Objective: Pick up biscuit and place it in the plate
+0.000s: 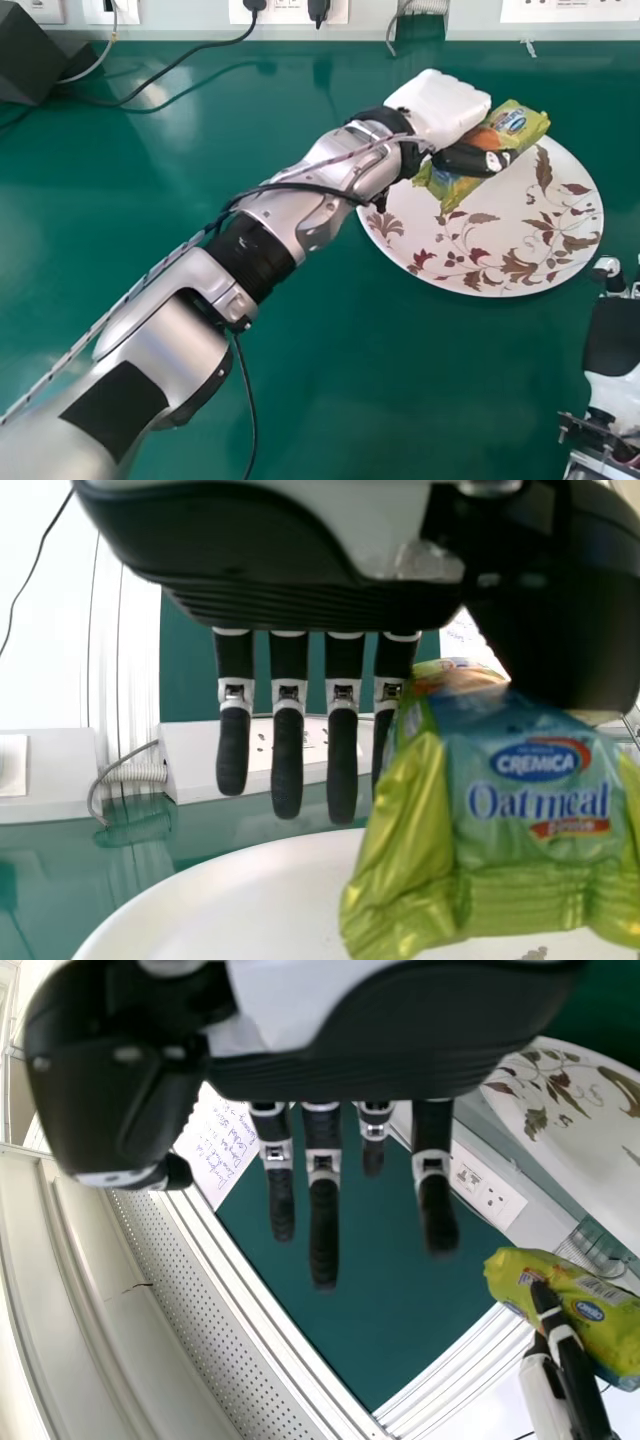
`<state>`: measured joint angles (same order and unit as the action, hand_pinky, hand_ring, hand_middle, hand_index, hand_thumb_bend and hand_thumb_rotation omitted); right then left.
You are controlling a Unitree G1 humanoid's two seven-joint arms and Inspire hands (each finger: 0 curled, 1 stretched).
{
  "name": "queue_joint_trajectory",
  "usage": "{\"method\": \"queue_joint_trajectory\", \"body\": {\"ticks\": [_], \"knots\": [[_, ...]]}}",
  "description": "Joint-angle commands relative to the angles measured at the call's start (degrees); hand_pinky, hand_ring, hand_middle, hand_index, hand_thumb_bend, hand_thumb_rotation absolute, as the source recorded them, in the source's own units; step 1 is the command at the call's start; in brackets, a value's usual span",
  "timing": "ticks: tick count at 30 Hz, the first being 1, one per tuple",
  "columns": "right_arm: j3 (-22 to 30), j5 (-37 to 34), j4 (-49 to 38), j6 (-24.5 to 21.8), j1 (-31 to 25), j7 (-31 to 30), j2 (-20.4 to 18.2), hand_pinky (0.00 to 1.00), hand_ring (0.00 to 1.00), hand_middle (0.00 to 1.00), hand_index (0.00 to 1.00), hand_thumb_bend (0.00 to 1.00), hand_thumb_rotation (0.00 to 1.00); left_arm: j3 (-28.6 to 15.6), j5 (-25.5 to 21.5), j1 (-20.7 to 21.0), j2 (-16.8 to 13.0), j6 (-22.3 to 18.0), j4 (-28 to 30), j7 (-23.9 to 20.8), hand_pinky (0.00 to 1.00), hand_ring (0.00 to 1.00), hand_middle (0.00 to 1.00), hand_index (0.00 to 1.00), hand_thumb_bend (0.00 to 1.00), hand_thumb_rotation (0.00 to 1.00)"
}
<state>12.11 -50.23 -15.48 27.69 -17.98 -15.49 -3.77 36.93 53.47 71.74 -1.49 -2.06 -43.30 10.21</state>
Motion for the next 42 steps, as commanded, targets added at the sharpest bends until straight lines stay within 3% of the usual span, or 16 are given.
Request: {"method": "queue_joint_trajectory", "body": {"ticks": [1,4,7,11,17,20,25,38,42], "knots": [[0.2,0.5,-0.4,0.8,-0.3,0.3,-4.5,0.16,0.24,0.47,0.76,0.55,0.00,0.8,0.3,1.9,0.8,-0.7,-1.5,-1.8,0.42,0.43,0.47,0.49,0.50,0.00],[0.3,0.2,-0.3,0.7,-0.3,0.0,-4.4,0.18,0.28,0.47,0.78,0.55,0.00,0.8,-0.6,2.5,1.5,-1.5,-3.8,-2.0,0.42,0.43,0.47,0.49,0.50,0.00],[0.2,0.1,-0.4,0.9,-0.4,-0.2,-4.6,0.15,0.22,0.47,0.77,0.55,0.00,1.1,-0.6,2.8,2.0,-1.4,-5.5,-2.5,0.41,0.42,0.47,0.50,0.50,0.00],[0.2,0.4,-0.3,1.1,-0.4,-0.2,-4.6,0.22,0.31,0.48,0.76,0.55,0.00,1.5,-0.6,3.2,2.5,-2.1,-7.6,-3.8,0.41,0.43,0.47,0.49,0.50,0.00],[0.3,0.9,-0.2,1.2,-0.2,0.3,-4.5,0.20,0.29,0.48,0.77,0.56,0.00,2.1,-0.5,3.6,3.4,-2.2,-10.3,-5.2,0.41,0.43,0.47,0.49,0.50,0.00],[0.2,0.7,-0.3,1.1,-0.2,0.3,-4.6,0.22,0.33,0.48,0.73,0.56,0.00,2.8,-0.3,3.8,3.6,-2.7,-11.4,-6.2,0.41,0.43,0.47,0.49,0.50,0.00],[0.1,0.4,-0.3,1.3,-0.2,0.1,-4.7,0.18,0.27,0.48,0.75,0.56,0.00,4.5,0.4,5.1,4.6,-3.1,-14.8,-7.1,0.41,0.43,0.47,0.49,0.50,0.00],[-0.3,0.6,-1.0,1.3,-1.1,0.6,-4.9,0.19,0.28,0.47,0.71,0.55,0.00,7.1,0.9,6.7,7.4,-2.5,-21.0,-8.1,0.43,0.42,0.46,0.49,0.50,0.00],[-0.5,1.0,-1.1,1.5,-1.3,0.6,-4.9,0.26,0.38,0.48,0.70,0.55,0.00,8.7,1.6,7.2,8.1,-2.6,-23.1,-8.3,0.43,0.42,0.47,0.49,0.50,0.00]]}}
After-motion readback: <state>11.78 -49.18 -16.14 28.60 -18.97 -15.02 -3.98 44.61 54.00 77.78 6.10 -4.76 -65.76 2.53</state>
